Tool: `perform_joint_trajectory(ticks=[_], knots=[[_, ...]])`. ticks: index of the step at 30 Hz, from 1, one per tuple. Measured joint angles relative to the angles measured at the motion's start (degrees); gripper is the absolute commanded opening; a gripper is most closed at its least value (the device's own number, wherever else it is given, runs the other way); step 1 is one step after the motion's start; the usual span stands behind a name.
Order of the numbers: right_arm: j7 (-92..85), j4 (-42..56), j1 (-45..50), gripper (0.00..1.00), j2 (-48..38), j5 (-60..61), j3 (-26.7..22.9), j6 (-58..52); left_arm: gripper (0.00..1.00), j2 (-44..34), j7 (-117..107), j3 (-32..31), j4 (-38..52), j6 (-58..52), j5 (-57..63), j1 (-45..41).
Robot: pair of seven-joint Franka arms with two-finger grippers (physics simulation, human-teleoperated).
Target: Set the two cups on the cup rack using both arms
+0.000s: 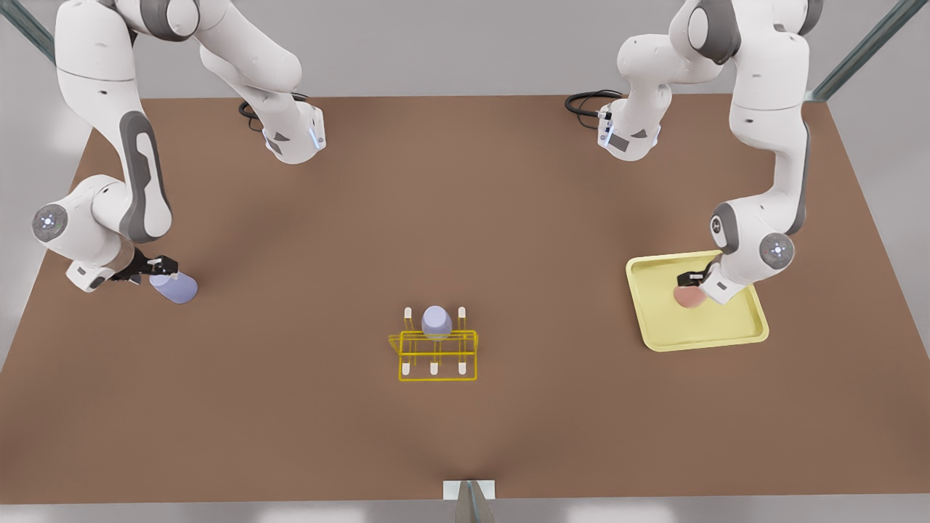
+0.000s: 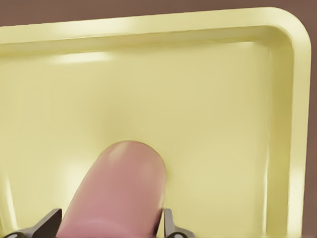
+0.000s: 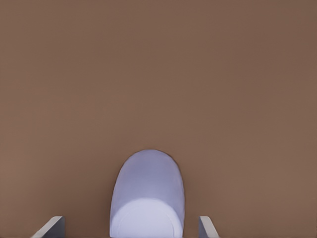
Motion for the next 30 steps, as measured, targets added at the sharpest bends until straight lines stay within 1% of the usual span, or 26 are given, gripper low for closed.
perform_joint_trajectory(ticks=[2, 3, 4, 7, 20, 21, 22, 30], knots=[[-0.5, -0.7, -0.5, 1.0, 0.4, 0.0, -0.4, 1.2, 1.0, 0.3, 0.2, 0.0, -0.1, 0.0, 0.0, -0.3], [-0.7, -1.0, -0.8, 1.0, 0.7, 0.0, -0.5, 1.7, 0.97, 0.3, 0.3, 0.0, -0.1, 0.0, 0.0, -0.4], [-1.0, -1.3, -1.0, 1.0, 0.9, 0.0, -0.7, 2.1, 0.91, 0.3, 0.3, 0.0, -0.1, 0.0, 0.0, -0.5], [-1.5, -1.6, -1.1, 1.0, 1.8, 0.0, -0.8, 3.1, 0.87, 0.3, 0.5, 0.0, 0.0, 0.1, 0.1, -0.4], [-3.0, -1.5, -1.3, 1.0, 6.8, 0.3, -0.8, 6.4, 0.87, 1.9, 0.9, -0.2, 2.1, 0.7, 0.4, -0.9], [-3.1, -1.6, -1.3, 1.0, 7.0, 0.3, -0.8, 6.7, 0.87, 1.9, 0.9, -0.2, 2.2, 0.7, 0.5, -0.9], [-3.1, -1.6, -1.3, 1.0, 7.2, 0.4, -0.8, 6.9, 0.82, 1.9, 0.9, -0.2, 2.2, 0.8, 0.5, -0.9], [-3.5, -1.6, -0.9, 1.0, 7.4, 0.6, -0.7, 7.8, 0.82, 0.5, 0.6, -1.7, 2.1, 0.8, 0.4, -0.4]])
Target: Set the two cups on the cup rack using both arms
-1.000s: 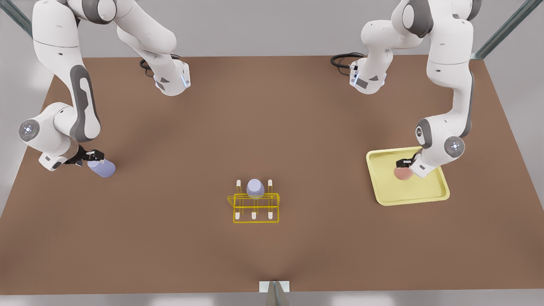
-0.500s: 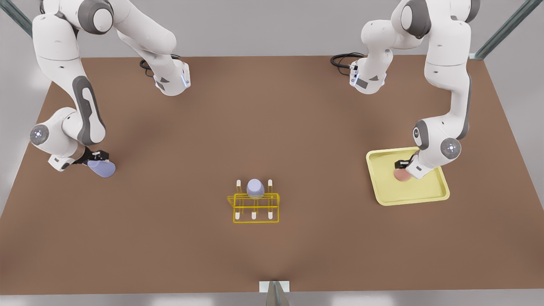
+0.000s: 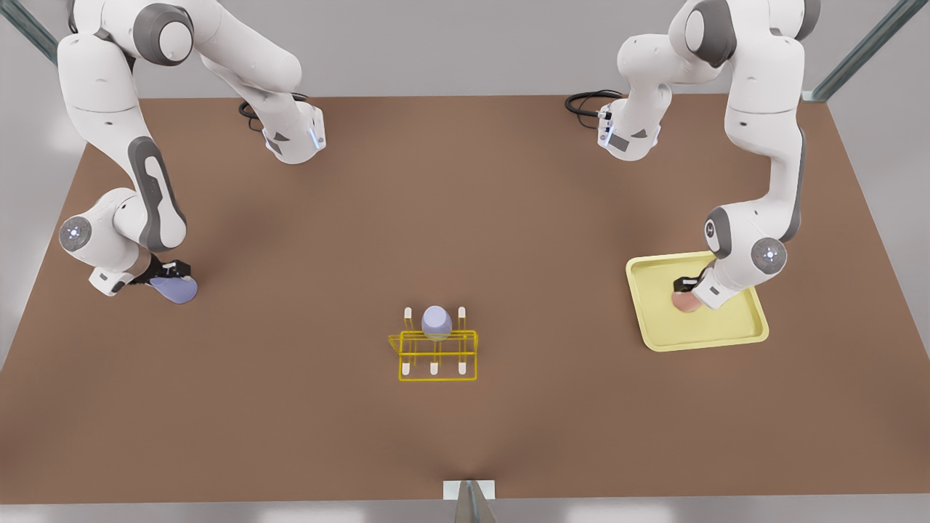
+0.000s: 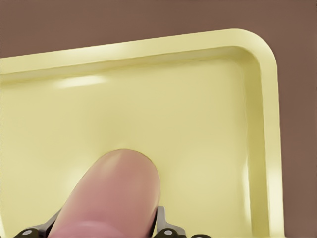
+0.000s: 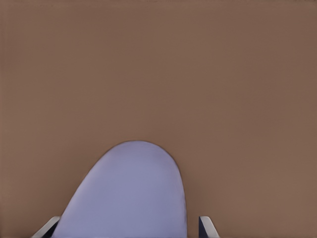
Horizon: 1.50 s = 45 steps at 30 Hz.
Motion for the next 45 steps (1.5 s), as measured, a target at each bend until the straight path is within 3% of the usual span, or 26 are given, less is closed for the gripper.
perform_joint_trajectory(ticks=[3, 6, 11, 16, 19, 22, 26, 37, 45], knots=[[-0.1, 0.0, 0.0, 0.84, -0.1, 0.1, 0.0, 0.1, 0.82, -1.8, -0.1, -1.0, 0.0, -0.6, -0.1, -0.3], [-0.3, 0.2, 0.0, 0.84, -0.1, 0.1, 0.1, 0.2, 0.82, -2.8, -0.7, -4.1, 2.8, -3.3, -0.6, 0.0], [-0.5, 0.8, 0.0, 0.84, -0.4, 0.4, 0.4, 0.3, 0.82, -0.9, -3.0, -11.4, 20.3, -13.2, -3.4, -0.3], [-0.7, 1.9, 0.0, 0.84, -2.0, 0.9, 4.5, 0.0, 0.82, 11.9, -9.0, -19.5, 43.6, -17.8, -8.1, -0.4], [-0.8, 4.2, 0.0, 0.84, -2.8, 1.1, 10.0, -0.6, 0.82, 20.2, -13.7, -24.1, 57.3, -19.1, -9.3, -0.8], [-0.9, 6.9, 0.2, 0.84, -2.7, 1.2, 15.9, -1.5, 0.82, 25.0, -19.0, -27.8, 64.3, -18.0, -9.9, -3.3], [-1.0, 10.4, 4.2, 0.84, -2.1, 1.2, 20.0, -2.2, 0.82, 27.0, -25.4, -29.2, 66.4, -15.7, -10.2, -7.4], [-1.0, 21.7, 23.5, 0.84, -0.1, 6.0, 21.2, -2.8, 0.82, 30.9, -37.0, -30.7, 67.2, -7.3, -10.4, -13.5], [3.0, 28.2, 26.3, 0.85, 3.3, 16.0, 21.3, -2.9, 0.82, 31.6, -41.9, -30.7, 66.6, -5.9, -9.5, -15.1]])
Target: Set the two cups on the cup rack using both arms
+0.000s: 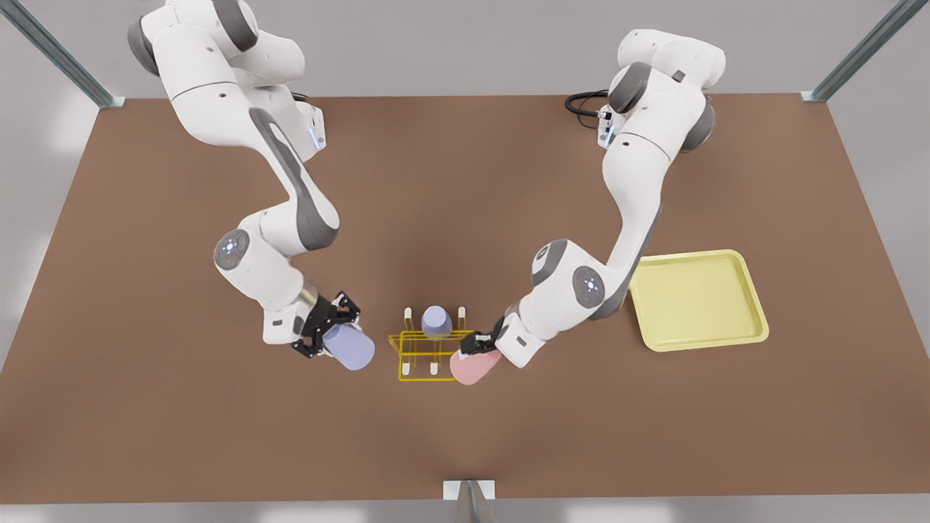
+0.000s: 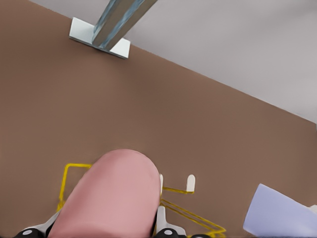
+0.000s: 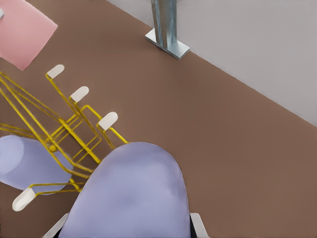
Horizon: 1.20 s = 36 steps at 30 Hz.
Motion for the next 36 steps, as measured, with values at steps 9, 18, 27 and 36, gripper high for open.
perform_joint_trajectory(ticks=[9, 18, 27, 36], knots=[[6.7, 14.3, 0.5, 0.85, 8.9, 4.9, 0.3, -2.8, 0.82, 2.5, -3.4, 0.1, 0.0, 1.8, 1.6, -1.2], [12.1, 15.2, 0.7, 0.85, 11.3, 9.6, 2.6, -4.9, 1.0, 1.7, -5.2, 1.0, 0.2, 2.6, 1.9, -1.4], [15.3, 14.7, 2.4, 0.85, 12.1, 10.7, 2.6, -5.8, 1.0, -33.4, -0.1, 5.4, -21.3, -29.6, 16.6, 14.2], [17.1, 15.0, 3.2, 0.85, 14.3, 10.5, 2.4, -6.1, 1.0, -34.8, 9.0, 5.2, -27.1, -42.0, 12.7, 18.2]])
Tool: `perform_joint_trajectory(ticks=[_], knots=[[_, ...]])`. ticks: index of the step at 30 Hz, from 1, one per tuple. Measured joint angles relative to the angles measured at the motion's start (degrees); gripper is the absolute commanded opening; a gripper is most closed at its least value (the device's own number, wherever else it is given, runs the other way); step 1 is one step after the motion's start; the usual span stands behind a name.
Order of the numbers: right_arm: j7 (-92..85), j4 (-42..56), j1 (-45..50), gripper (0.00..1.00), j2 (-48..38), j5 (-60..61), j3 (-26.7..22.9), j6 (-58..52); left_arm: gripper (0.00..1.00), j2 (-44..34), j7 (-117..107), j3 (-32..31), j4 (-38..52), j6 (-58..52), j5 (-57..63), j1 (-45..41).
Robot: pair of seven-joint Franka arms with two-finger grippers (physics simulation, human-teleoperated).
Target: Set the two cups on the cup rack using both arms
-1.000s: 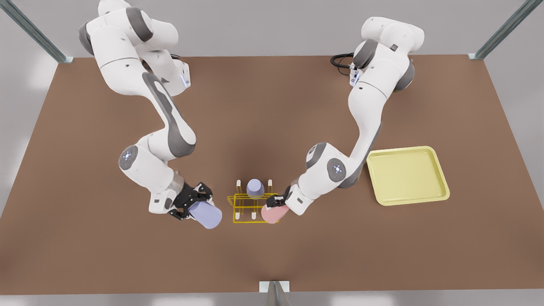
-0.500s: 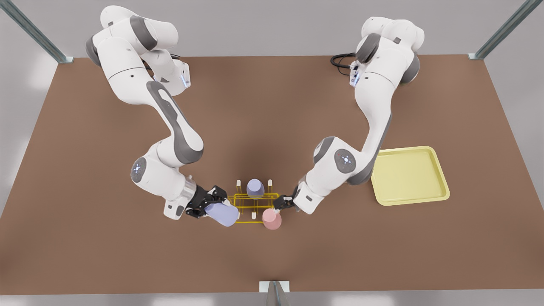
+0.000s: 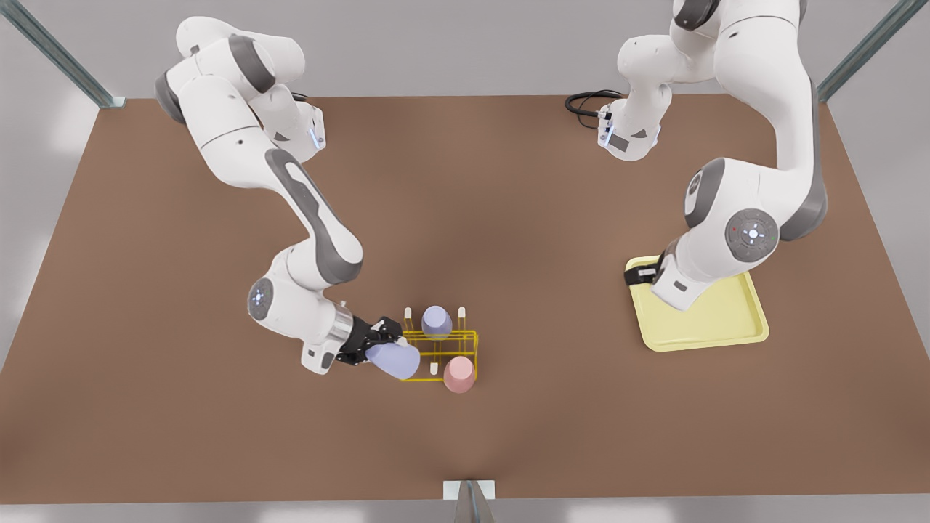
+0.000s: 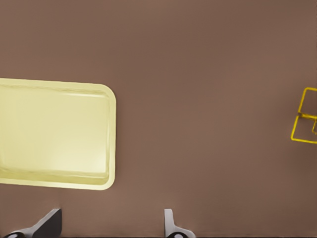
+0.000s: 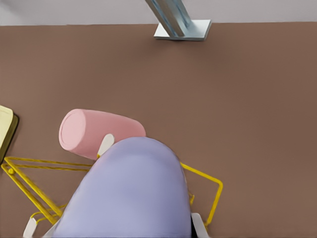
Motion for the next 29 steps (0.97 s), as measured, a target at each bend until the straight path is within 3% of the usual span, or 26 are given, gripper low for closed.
perform_joint_trajectory(ticks=[3, 4, 17, 22, 24, 29], knots=[[0.5, 0.3, 0.6, 0.85, 0.5, -0.1, 0.0, 0.0, 1.0, 0.3, 2.2, 0.0, 0.0, -1.7, -0.9, 0.8], [0.7, 0.3, 0.6, 1.0, 0.6, -0.2, 0.0, 0.0, 1.0, 0.5, 2.8, 0.1, 0.1, -2.1, -1.1, 1.1], [2.2, 3.8, 0.5, 1.0, 0.5, 0.1, -0.3, -1.1, 1.0, 0.6, 8.8, 0.0, 0.1, -4.0, -1.7, 1.4], [3.8, 8.1, -2.4, 1.0, -8.0, -21.5, -18.3, -20.0, 1.0, 0.4, 10.5, 0.1, 2.1, -5.2, -1.7, 1.8], [4.8, 12.0, -2.1, 1.0, -13.9, -27.2, -19.7, -29.3, 1.0, 0.3, 11.1, 0.1, 2.6, -6.0, -1.6, 2.2], [7.3, 1.7, -4.4, 1.0, -30.0, -31.3, -18.4, -43.9, 1.0, 0.3, 12.2, 0.0, 2.8, -7.2, -1.6, 2.2]])
